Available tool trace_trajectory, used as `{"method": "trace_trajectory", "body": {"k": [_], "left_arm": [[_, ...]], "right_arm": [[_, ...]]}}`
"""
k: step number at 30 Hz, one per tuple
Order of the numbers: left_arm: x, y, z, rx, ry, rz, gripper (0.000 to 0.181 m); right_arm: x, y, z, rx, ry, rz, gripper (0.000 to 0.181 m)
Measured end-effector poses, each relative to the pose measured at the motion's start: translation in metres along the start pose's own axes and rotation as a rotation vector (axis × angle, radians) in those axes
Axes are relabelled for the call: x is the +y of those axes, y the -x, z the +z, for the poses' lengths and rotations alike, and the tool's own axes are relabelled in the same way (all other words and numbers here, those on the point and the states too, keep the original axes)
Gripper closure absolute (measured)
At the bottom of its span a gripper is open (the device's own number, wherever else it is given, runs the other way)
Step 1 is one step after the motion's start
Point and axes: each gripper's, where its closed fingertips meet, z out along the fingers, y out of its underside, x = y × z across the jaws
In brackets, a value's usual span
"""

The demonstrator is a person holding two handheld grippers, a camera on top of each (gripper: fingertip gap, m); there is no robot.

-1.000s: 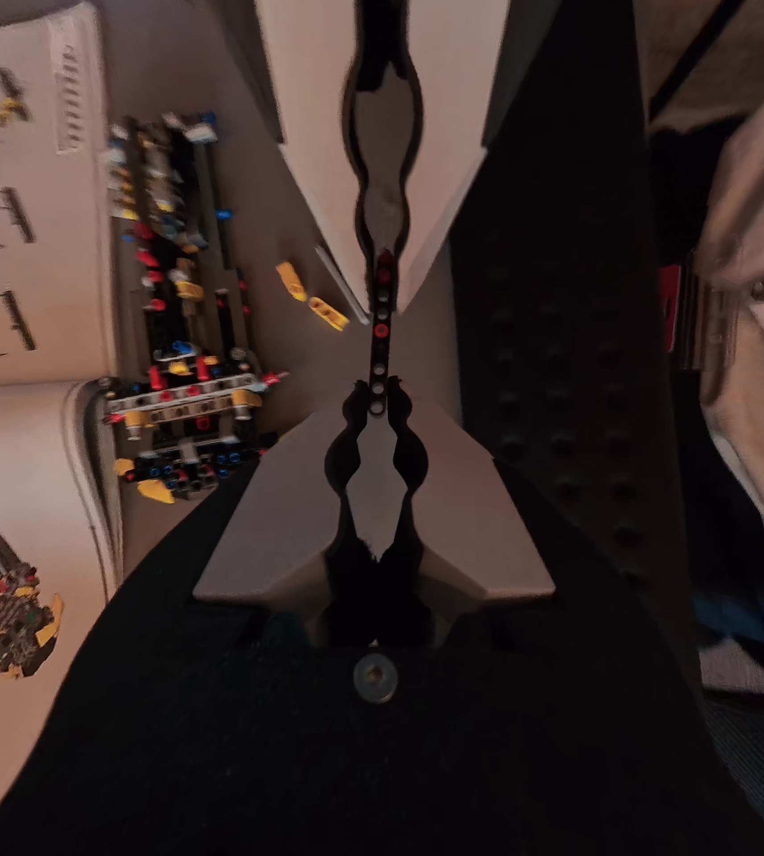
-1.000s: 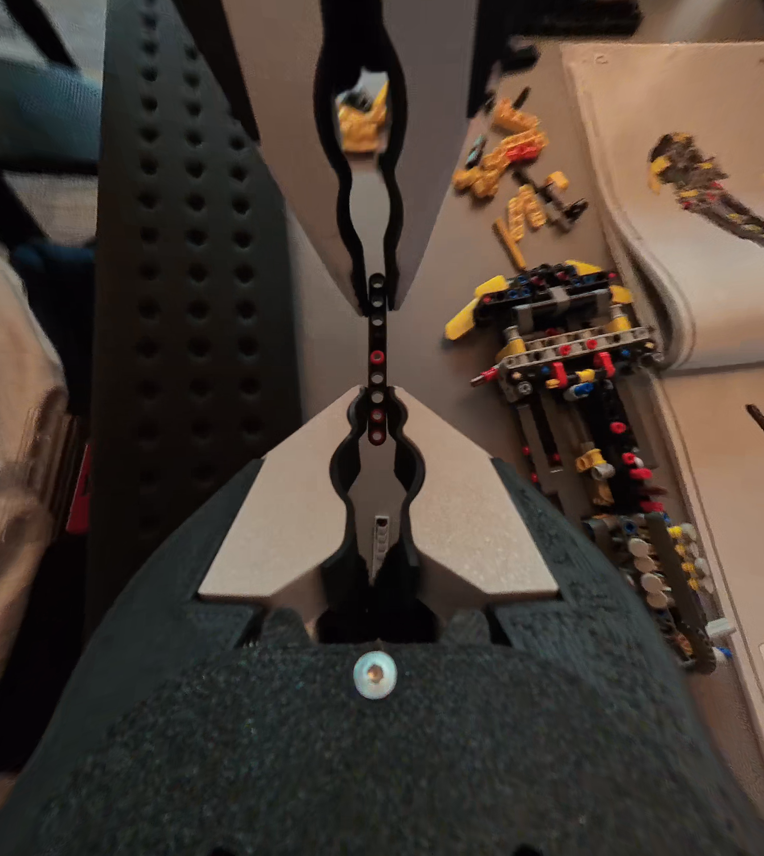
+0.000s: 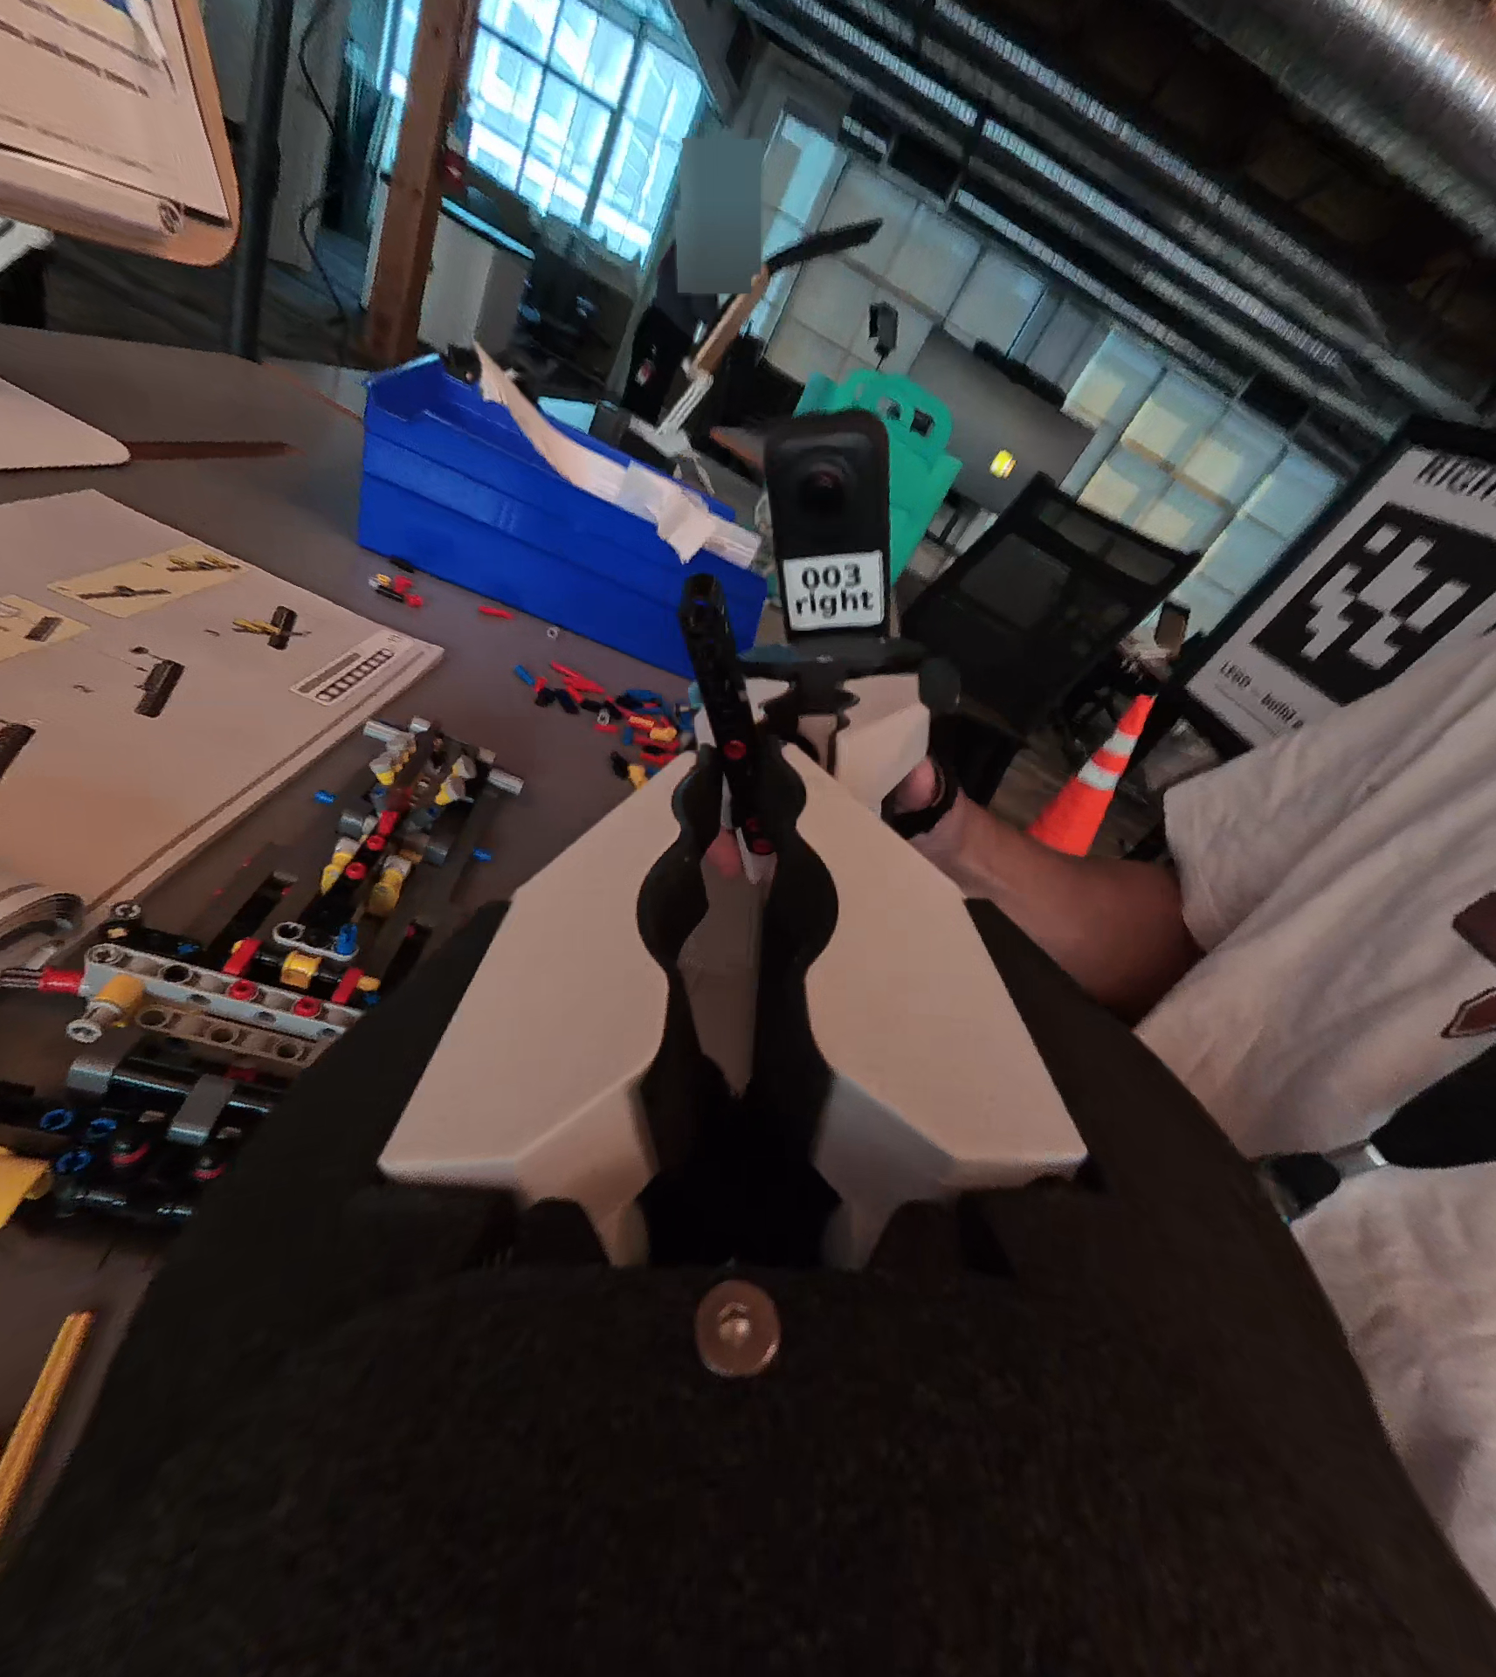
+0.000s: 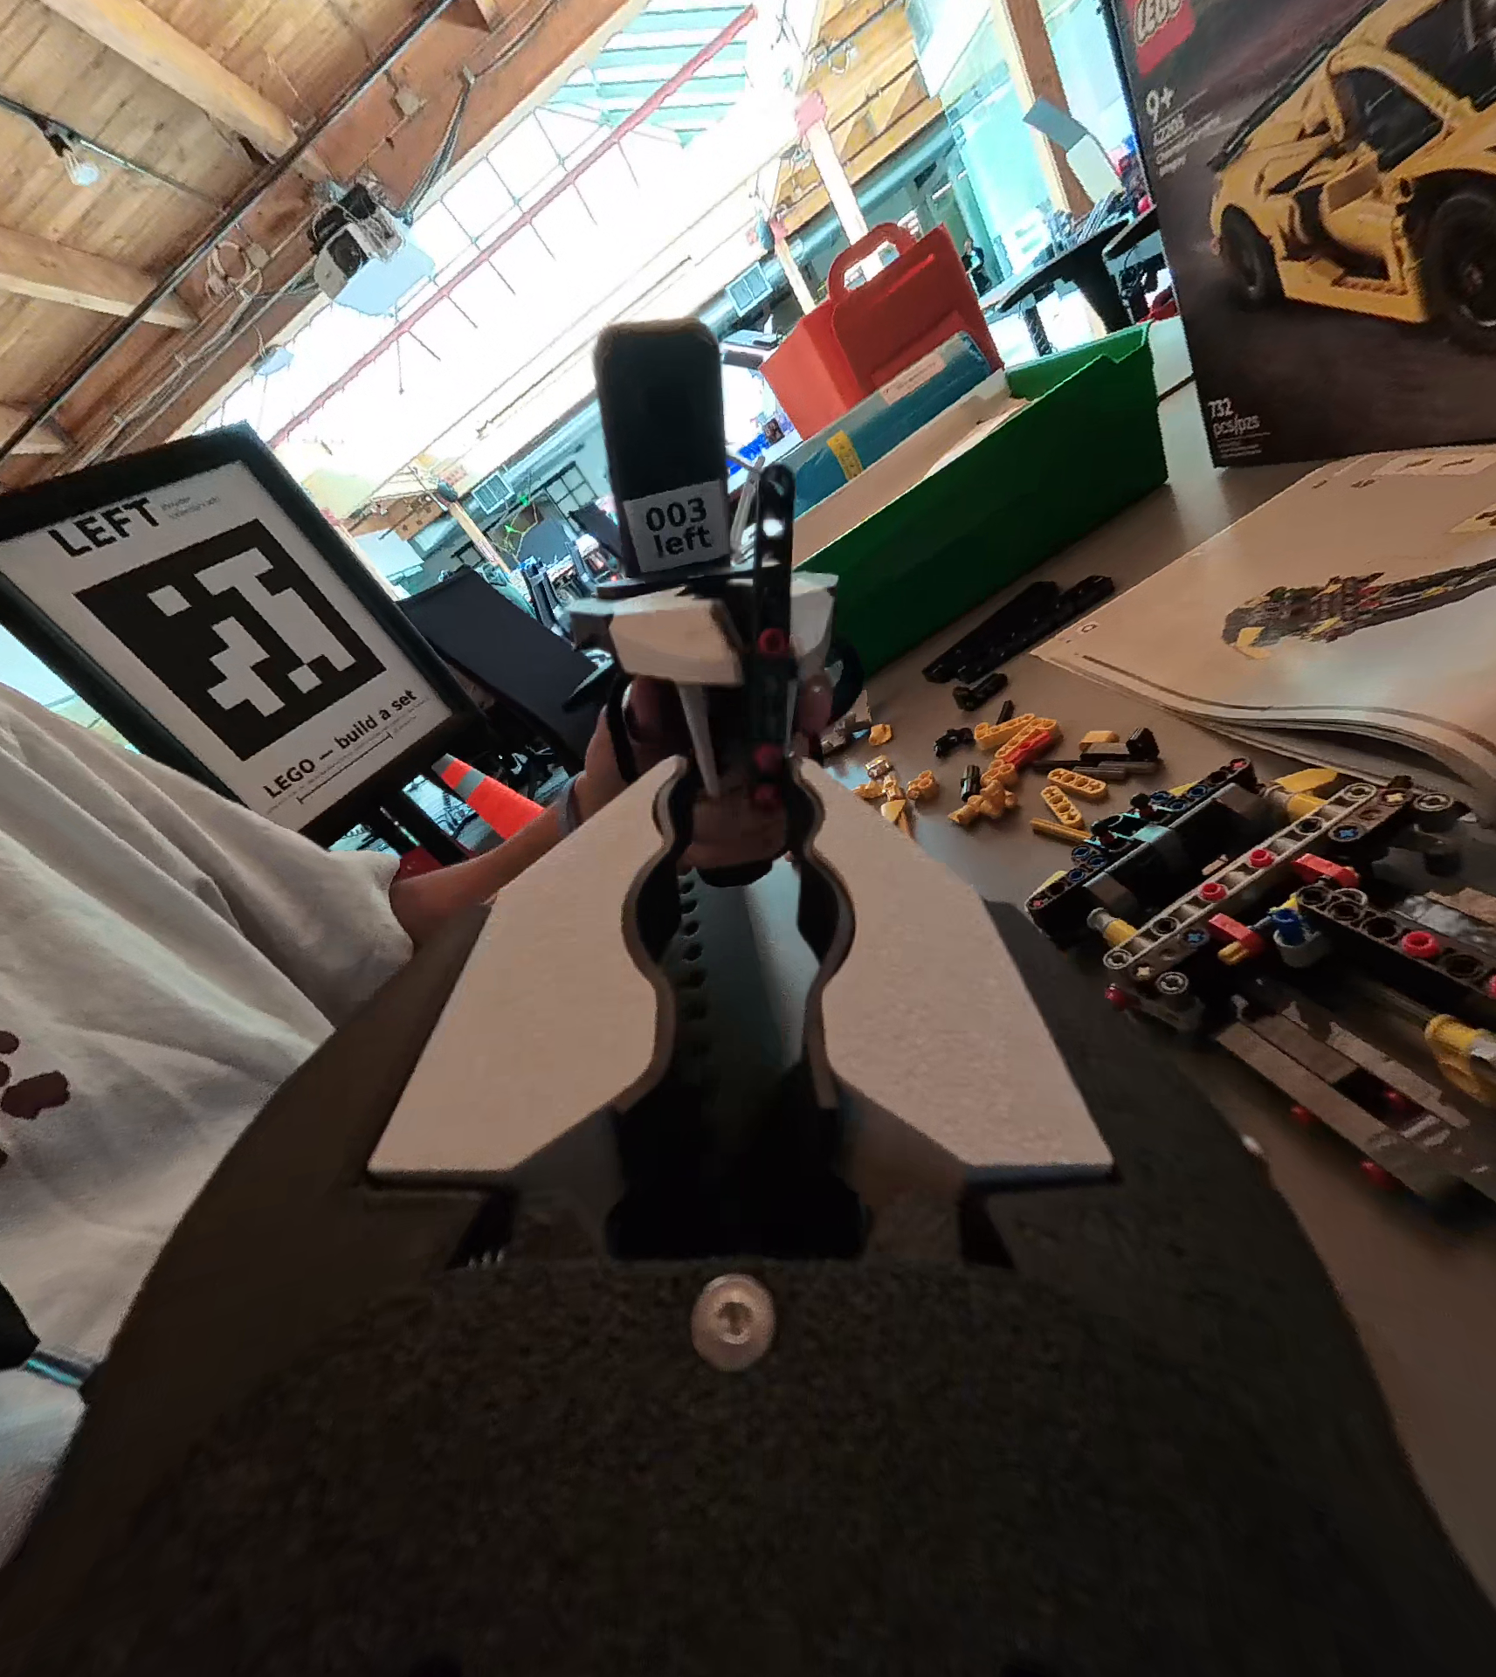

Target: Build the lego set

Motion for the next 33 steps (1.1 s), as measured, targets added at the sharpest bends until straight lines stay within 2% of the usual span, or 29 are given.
{"method": "trace_trajectory", "body": {"k": [4, 15, 18, 25, 31, 33], "left_arm": [[-0.01, 0.005, -0.006, 0.011, -0.093, -0.068, 0.176], [-0.008, 0.001, -0.003, 0.035, -0.115, -0.087, 0.176], [-0.003, -0.002, 0.001, 0.041, -0.09, -0.079, 0.175], [0.017, 0.001, 0.005, 0.014, 0.018, -0.039, 0.172], [0.023, 0.002, 0.005, 0.004, 0.045, -0.03, 0.174], [0.029, 0.001, 0.005, 0.018, 0.094, -0.026, 0.173]], "right_arm": [[0.0, -0.001, -0.003, -0.003, -0.004, -0.008, 0.164], [0.001, -0.006, 0.0, -0.028, -0.01, 0.028, 0.161], [0.001, -0.003, 0.001, -0.038, -0.01, 0.024, 0.174], [0.007, -0.008, -0.004, -0.02, 0.038, 0.061, 0.175], [0.015, -0.011, -0.002, -0.015, 0.086, 0.073, 0.175], [0.021, -0.013, -0.003, -0.003, 0.137, 0.041, 0.175]]}}
